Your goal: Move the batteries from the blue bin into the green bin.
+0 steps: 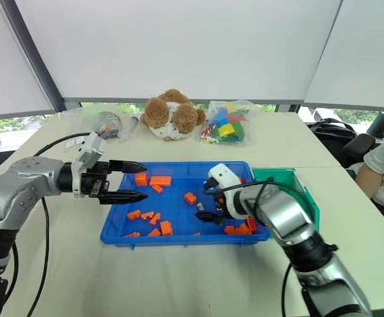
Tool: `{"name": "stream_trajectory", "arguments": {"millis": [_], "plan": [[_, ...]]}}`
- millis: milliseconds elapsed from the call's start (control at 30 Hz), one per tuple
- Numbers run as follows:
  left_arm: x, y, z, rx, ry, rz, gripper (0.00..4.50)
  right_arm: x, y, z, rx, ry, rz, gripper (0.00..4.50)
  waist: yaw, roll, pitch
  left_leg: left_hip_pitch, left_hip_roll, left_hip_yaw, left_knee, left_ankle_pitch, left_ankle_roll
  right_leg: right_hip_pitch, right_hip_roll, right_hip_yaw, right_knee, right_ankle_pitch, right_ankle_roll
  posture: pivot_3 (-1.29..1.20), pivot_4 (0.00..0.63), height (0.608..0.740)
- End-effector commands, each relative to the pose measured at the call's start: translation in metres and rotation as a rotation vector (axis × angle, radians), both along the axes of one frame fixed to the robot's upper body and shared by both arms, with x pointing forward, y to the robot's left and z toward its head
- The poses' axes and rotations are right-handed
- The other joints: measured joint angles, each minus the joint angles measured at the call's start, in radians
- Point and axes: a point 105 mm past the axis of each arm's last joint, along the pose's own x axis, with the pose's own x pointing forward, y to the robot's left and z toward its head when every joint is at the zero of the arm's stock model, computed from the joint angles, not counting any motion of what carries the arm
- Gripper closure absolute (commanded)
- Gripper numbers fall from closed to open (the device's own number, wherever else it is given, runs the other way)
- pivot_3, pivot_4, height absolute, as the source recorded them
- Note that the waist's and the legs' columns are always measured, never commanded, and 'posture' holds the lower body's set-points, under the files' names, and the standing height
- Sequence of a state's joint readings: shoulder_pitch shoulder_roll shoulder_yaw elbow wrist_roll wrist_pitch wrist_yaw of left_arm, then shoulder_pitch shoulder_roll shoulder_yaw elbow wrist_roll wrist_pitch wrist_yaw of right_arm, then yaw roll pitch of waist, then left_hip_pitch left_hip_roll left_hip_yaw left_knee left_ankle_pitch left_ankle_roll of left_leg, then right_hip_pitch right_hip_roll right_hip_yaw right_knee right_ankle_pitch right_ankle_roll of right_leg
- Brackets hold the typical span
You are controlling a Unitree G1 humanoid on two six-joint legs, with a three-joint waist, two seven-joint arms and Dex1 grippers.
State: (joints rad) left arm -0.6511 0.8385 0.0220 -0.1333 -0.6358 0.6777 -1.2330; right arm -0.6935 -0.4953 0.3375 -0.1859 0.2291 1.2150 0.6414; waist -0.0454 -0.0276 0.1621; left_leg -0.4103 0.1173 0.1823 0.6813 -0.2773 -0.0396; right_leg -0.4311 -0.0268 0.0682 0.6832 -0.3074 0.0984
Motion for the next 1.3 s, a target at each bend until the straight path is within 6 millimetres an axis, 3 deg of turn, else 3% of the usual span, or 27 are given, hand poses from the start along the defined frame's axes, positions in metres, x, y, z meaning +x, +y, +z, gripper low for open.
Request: {"name": "stream_trajectory", "arguments": {"millis": [33,200,233,300,533,633,733,833,900,1000,1100,1300], "plan": [[-0.003,0.0,0.008,0.006,-0.055,0.002,0.0,0.007,0.004,0.008,0.002,-0.048,-0.005,0.02,0.001,0.0,0.0,0.0,0.0,0.0,0.0,0.0,0.0,0.0,0.0,0.0,0.0,0.0,0.0,0.0,0.15,0.733],[-0.004,0.0,0.008,0.005,-0.055,0.005,0.0,0.011,0.009,-0.004,-0.026,-0.029,0.007,0.02,0.001,0.0,0.0,0.0,0.0,0.0,0.001,0.0,0.0,0.0,0.0,0.0,0.0,0.0,0.0,0.0,0.15,0.733],[-0.004,0.0,0.008,0.006,-0.055,0.006,0.0,0.01,0.01,-0.006,-0.036,-0.029,0.017,0.26,0.001,0.0,0.0,0.0,0.0,0.0,0.001,0.0,0.0,0.0,0.0,0.0,0.0,0.0,0.0,0.0,0.15,0.733],[-0.004,0.0,0.008,0.006,-0.056,0.008,0.0,0.01,0.01,-0.007,-0.046,-0.028,0.028,0.9,0.001,0.0,0.0,0.0,0.0,0.0,0.001,0.0,0.0,0.0,0.0,0.0,0.0,0.0,0.0,0.0,0.15,0.733],[-0.004,0.001,0.009,0.009,-0.06,0.012,0.0,0.002,0.009,-0.003,-0.039,-0.021,0.057,4.48,0.001,0.0,0.0,0.0,0.0,0.0,0.001,0.0,0.0,0.001,0.0,0.0,0.0,0.0,0.0,0.0,0.15,0.733],[-0.004,0.001,0.009,0.01,-0.06,0.01,0.0,0.005,0.007,0.014,-0.02,-0.063,0.043,4.49,0.001,0.0,0.0,0.0,0.0,0.0,0.001,0.0,0.0,0.001,0.0,0.0,0.0,0.0,0.0,0.0,0.15,0.733],[-0.003,0.001,0.009,0.012,-0.06,0.01,0.0,0.017,-0.008,0.046,0.004,-0.147,-0.018,4.49,0.002,0.0,0.0,0.0,0.0,0.0,0.001,0.0,0.0,0.0,0.0,0.0,0.0,0.0,0.0,0.0,0.15,0.733],[-0.004,0.001,0.008,0.016,-0.057,0.006,0.0,0.033,-0.059,0.102,0.028,-0.3,-0.177,4.49,0.005,0.001,0.0,-0.001,0.0,0.0,0.001,0.0,0.0,0.0,-0.001,0.0,0.0,0.0,0.0,0.0,0.15,0.733],[-0.003,0.0,0.008,0.015,-0.055,0.003,0.0,0.036,-0.097,0.124,-0.004,-0.38,-0.279,4.49,0.013,0.001,0.0,-0.001,0.0,0.0,0.0,0.0,0.0,0.0,-0.001,0.0,-0.001,0.0,0.0,0.0,0.15,0.733],[-0.002,-0.002,0.006,0.014,-0.051,-0.005,0.0,0.03,-0.138,0.129,-0.079,-0.399,-0.372,4.49,0.017,0.0,0.0,-0.001,0.0,0.001,-0.001,-0.001,0.001,0.0,-0.001,0.0,-0.003,0.0,0.0,0.0,0.15,0.733],[0.0,-0.003,0.005,0.013,-0.052,-0.014,0.0,0.023,-0.163,0.12,-0.12,-0.367,-0.425,4.49,0.008,0.0,0.0,0.0,0.0,0.001,-0.001,-0.001,0.001,0.0,0.0,0.0,-0.003,0.0,0.0,0.0,0.15,0.733],[0.004,-0.006,0.006,0.013,-0.062,-0.033,0.0,0.008,-0.179,0.084,-0.156,-0.267,-0.417,4.49,0.0,0.001,0.0,0.0,0.0,0.001,-0.001,0.0,0.001,0.0,0.0,0.0,-0.002,0.0,0.0,0.0,0.15,0.733]]}}
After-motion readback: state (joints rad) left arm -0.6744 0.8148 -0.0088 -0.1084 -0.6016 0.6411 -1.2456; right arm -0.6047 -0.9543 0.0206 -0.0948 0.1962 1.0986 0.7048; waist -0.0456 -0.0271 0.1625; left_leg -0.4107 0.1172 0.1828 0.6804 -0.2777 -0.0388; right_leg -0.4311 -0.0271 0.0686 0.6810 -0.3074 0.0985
